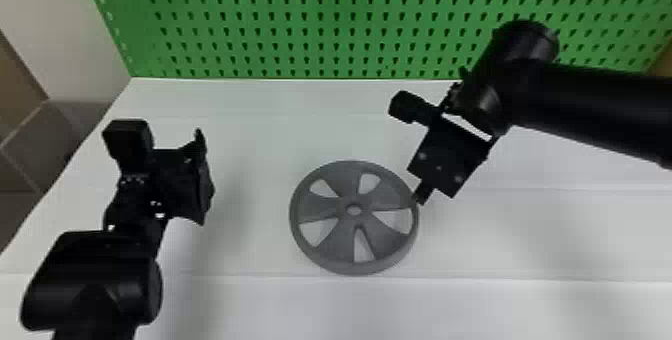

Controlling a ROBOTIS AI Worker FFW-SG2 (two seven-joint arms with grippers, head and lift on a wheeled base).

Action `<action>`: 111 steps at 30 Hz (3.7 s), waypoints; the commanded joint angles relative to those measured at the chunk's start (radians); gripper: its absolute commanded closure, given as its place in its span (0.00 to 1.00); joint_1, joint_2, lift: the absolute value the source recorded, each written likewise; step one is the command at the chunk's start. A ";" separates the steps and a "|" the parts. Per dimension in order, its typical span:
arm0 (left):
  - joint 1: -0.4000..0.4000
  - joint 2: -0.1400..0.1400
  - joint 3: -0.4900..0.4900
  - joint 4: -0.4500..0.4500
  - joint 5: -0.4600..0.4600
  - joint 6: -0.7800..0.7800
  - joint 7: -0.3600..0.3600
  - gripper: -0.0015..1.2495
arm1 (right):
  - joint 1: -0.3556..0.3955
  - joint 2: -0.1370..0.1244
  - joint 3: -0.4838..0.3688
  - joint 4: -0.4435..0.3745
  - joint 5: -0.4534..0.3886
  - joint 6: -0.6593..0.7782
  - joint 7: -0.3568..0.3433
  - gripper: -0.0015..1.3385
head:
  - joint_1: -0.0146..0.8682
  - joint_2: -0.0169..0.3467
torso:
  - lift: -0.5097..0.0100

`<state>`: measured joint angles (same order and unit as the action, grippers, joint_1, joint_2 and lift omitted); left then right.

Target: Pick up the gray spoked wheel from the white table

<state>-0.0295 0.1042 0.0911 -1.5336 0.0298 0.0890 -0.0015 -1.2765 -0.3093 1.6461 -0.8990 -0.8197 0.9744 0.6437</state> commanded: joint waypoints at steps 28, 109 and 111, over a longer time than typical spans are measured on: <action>-0.020 0.000 -0.028 0.023 -0.008 0.000 0.002 0.29 | 0.016 0.055 -0.020 0.215 -0.504 0.093 -0.351 0.32 | 0.90 0.20 | 0.98; -0.030 0.003 -0.051 0.029 -0.031 -0.015 0.011 0.29 | 0.152 0.200 -0.195 0.569 -0.960 0.003 -0.799 0.32 | 0.90 0.20 | 0.98; -0.030 0.003 -0.051 0.029 -0.030 -0.015 0.011 0.29 | 0.161 0.207 -0.247 0.569 -0.905 0.004 -0.799 0.32 | 0.90 0.20 | 0.98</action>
<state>-0.0599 0.1074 0.0398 -1.5034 -0.0029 0.0740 0.0092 -1.1315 -0.1129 1.4855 -0.3299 -1.8074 0.9772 -0.1544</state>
